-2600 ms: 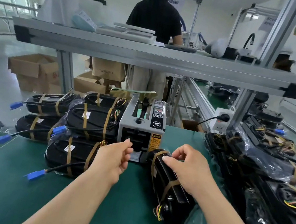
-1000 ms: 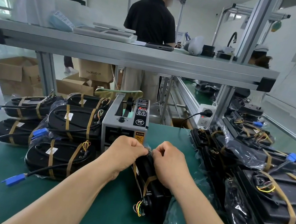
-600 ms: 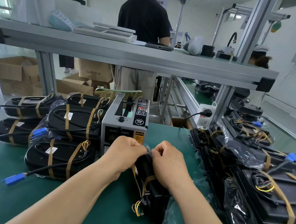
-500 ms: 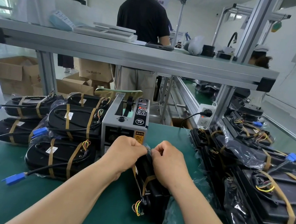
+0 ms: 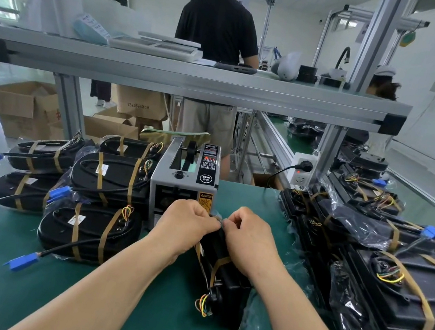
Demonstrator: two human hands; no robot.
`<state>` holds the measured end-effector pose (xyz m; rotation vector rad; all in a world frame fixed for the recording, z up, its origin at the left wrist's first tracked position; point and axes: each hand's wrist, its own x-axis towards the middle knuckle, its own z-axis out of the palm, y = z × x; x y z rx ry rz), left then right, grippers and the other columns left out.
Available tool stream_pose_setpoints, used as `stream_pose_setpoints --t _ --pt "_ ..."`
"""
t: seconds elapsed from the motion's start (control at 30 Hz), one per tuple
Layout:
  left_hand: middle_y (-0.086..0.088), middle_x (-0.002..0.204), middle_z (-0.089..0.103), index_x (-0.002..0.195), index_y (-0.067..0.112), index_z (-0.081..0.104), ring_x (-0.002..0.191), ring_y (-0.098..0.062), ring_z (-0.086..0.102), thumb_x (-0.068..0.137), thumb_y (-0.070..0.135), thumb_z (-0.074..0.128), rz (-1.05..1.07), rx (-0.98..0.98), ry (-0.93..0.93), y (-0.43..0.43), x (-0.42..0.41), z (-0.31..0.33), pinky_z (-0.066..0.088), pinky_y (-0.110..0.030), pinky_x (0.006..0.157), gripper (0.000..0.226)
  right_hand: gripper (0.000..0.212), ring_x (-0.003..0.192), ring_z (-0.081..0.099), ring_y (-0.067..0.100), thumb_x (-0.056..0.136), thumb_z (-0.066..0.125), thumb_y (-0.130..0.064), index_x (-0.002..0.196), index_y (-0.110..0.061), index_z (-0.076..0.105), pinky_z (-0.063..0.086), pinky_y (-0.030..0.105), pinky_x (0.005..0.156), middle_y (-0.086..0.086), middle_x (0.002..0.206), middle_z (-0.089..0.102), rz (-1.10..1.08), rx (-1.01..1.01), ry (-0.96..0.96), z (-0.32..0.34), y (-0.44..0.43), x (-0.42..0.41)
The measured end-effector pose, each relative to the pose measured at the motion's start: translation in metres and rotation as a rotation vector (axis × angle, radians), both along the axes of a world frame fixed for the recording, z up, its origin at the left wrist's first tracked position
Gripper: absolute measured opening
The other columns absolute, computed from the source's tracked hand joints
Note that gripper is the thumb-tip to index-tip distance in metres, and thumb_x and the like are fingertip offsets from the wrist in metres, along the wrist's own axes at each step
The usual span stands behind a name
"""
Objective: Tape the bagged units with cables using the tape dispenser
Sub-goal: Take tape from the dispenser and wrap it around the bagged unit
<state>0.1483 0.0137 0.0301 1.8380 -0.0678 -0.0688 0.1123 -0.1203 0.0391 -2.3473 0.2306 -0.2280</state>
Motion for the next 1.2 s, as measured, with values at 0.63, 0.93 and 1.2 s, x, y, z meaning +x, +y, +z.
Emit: stream_pose_setpoints --t 0.63,0.93,1.2 --pt "0.001 0.074 0.061 0.094 0.017 0.058 0.051 -0.005 0.048 0.075 0.027 0.084 -0.062 -0.122 0.160 0.005 -0.005 -0.010 0.035 -0.015 0.041 0.033 0.021 0.080 0.057 0.015 0.097 0.054 -0.039 0.082 -0.023 0.056 0.041 0.032 0.067 -0.005 0.086 0.063 -0.033 0.003 -0.001 -0.001 -0.002 0.001" --pt "0.004 0.080 0.059 0.106 0.026 0.057 0.060 -0.005 0.050 0.091 0.001 0.051 -0.091 -0.183 0.132 0.015 -0.039 -0.004 0.040 -0.014 0.050 0.030 0.069 0.086 0.061 0.005 0.056 0.061 -0.086 0.102 -0.034 0.059 0.045 0.025 0.067 -0.011 0.095 0.067 0.154 -0.109 0.164 0.013 0.010 -0.011" --pt "0.018 0.115 0.056 0.132 0.036 0.050 0.093 0.007 0.056 0.093 0.046 0.059 0.065 0.000 0.034 0.091 -0.096 -0.024 0.041 -0.007 0.067 0.042 0.015 0.095 0.067 0.003 0.093 0.065 -0.032 0.107 -0.029 0.069 0.050 0.019 0.087 -0.011 0.102 0.074 0.432 -0.268 0.258 0.038 0.007 -0.028"
